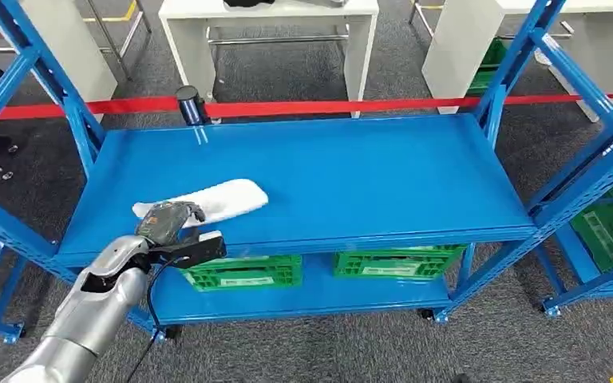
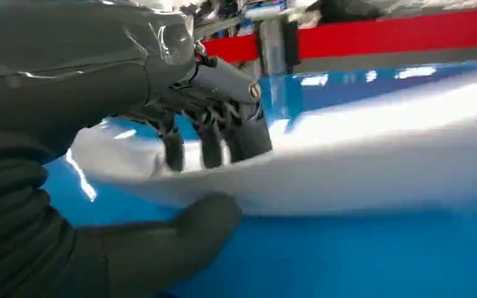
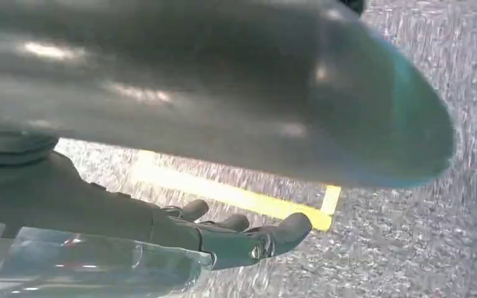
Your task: Take the parts from the cabinet and place them on the table.
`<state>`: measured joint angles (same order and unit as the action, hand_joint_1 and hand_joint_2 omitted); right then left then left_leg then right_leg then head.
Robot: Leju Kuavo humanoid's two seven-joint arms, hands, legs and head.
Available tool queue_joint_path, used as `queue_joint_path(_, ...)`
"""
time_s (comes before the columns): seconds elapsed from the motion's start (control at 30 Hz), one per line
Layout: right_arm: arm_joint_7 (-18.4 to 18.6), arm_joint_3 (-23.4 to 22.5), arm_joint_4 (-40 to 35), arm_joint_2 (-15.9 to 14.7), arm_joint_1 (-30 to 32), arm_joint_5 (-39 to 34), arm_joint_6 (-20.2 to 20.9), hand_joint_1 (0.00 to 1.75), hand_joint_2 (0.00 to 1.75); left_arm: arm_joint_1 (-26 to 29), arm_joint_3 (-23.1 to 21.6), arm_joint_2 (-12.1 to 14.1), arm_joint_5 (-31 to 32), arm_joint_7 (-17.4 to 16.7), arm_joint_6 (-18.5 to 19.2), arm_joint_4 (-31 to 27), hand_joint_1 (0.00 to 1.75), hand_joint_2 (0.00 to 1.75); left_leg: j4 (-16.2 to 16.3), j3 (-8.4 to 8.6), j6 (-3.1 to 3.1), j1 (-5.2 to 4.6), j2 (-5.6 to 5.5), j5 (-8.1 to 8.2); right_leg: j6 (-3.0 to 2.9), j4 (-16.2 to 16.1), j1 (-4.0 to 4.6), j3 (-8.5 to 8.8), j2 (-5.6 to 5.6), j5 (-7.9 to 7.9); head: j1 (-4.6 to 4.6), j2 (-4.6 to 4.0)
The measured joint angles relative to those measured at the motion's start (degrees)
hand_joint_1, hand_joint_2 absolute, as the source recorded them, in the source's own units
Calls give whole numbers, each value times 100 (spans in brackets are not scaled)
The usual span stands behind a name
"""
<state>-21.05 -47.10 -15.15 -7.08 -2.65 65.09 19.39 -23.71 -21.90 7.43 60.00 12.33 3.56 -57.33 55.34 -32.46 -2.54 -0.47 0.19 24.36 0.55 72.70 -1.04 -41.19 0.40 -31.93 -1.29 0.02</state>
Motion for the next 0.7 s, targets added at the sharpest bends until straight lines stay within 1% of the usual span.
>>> queue_joint_path(0.03,0,2,0,2,11,-2,0,0,0,1,0,2,-2,0,2,4,161,175,3,-4,0,-2,-1,0,26,256,-1,-126,-1,-55,7,0)
queue_joint_path(0.07,-2,2,0,4,28,-13,0,0,0,3,0,-2,-13,2,0,7,161,175,10,-2,1,-2,-6,0,74,253,-8,-133,-2,-6,0,0)
queue_joint_path(0.1,-2,2,2,4,31,-13,0,0,0,1,0,-4,-17,7,0,7,159,175,20,0,6,0,-12,5,133,3,-21,-5,-3,126,7,0)
queue_joint_path(0.13,-2,2,2,-4,24,-24,0,0,0,-2,0,-11,-32,9,0,7,145,175,44,-1,20,2,-19,16,206,-526,-39,253,-7,345,7,0)
queue_joint_path(0.17,-7,2,2,-20,20,-31,-4,0,0,-7,-2,-22,-52,11,-2,7,141,175,84,-3,47,6,-22,39,257,-1109,-53,553,-23,548,9,0)
queue_joint_path(0.2,-11,2,2,-20,17,-35,-4,0,0,-12,-2,-22,-52,9,-4,7,143,175,135,-20,81,-5,-22,68,233,-1496,-60,728,-58,594,22,0)
queue_joint_path(0.23,-13,2,2,-24,17,-42,-4,0,0,-17,2,-13,-59,11,-7,4,150,175,188,-57,121,-47,-28,109,131,-1502,-37,764,-29,611,11,0)
queue_joint_path(0.27,-17,2,2,-24,25,-46,-2,0,0,-19,2,-13,-59,11,-7,2,148,175,183,-64,134,-42,-29,100,87,-1481,-28,750,-28,610,7,0)
queue_joint_path(0.3,-17,2,2,-24,28,-46,0,0,0,-18,2,-11,-59,11,-7,2,154,175,180,-65,153,-33,-28,88,49,-1479,-7,742,-27,625,7,0)
queue_joint_path(0.33,-22,2,4,-22,29,-46,2,0,0,-19,2,-11,-59,9,-7,2,154,175,179,-64,173,-22,-27,84,20,-1485,-4,742,-26,633,9,0)
queue_joint_path(0.37,-22,4,4,-15,28,-48,4,0,0,-19,7,-4,-59,11,-9,-6,154,175,204,-87,199,-7,-29,110,-13,-1506,-62,754,-25,651,11,0)
queue_joint_path(0.4,-22,2,2,-20,24,-61,4,0,0,-22,7,-4,-59,13,-17,-18,154,175,325,-147,248,3,-25,217,-34,-1506,-58,756,-25,654,0,0)
queue_joint_path(0.43,-24,2,2,-22,24,-70,2,0,0,-25,11,0,-66,24,-46,-20,154,175,673,-292,290,24,-25,446,-62,-1506,-58,754,-25,661,-17,0)
queue_joint_path(0.47,-24,2,4,-20,29,-72,-7,0,0,-22,15,0,-70,42,-77,-20,154,175,1163,-515,323,45,-25,690,-64,-1503,-53,742,-23,660,-13,0)
queue_joint_path(0.5,-24,2,4,-17,37,-79,-11,0,0,-11,15,0,-79,66,-118,-20,154,175,1656,-747,342,63,-24,895,-66,-1501,-45,732,-24,661,-13,0)
queue_joint_path(0.53,-22,2,4,-15,46,-81,-15,0,0,10,18,0,-94,77,-160,-24,154,175,1989,-899,350,71,-24,991,-67,-1500,-40,728,-24,661,-13,0)
queue_joint_path(0.57,-22,2,4,-15,55,-87,-26,0,0,39,33,-4,-112,94,-223,-33,154,175,2057,-926,347,72,-24,953,-67,-1499,-37,732,-23,661,-13,0)
queue_joint_path(0.6,-22,2,4,-15,61,-101,-28,0,0,71,55,-7,-144,114,-284,-83,154,175,1817,-804,330,71,-24,775,-67,-1499,-33,740,-17,661,-13,0)
queue_joint_path(0.63,-22,2,4,-13,62,-118,-28,0,0,105,94,-9,-216,153,-332,-172,154,175,1375,-578,307,70,-25,544,-66,-1500,-27,747,-7,662,-13,0)
queue_joint_path(0.67,-22,2,2,-11,61,-131,-28,0,0,140,138,-11,-276,190,-365,-287,154,175,825,-290,265,60,-27,301,-65,-1502,-15,756,2,662,-13,0)
queue_joint_path(0.7,-22,2,4,-7,63,-140,-28,0,0,161,190,-13,-363,238,-391,-425,154,175,287,-16,189,34,-34,150,-60,-1508,-25,760,4,664,-13,0)
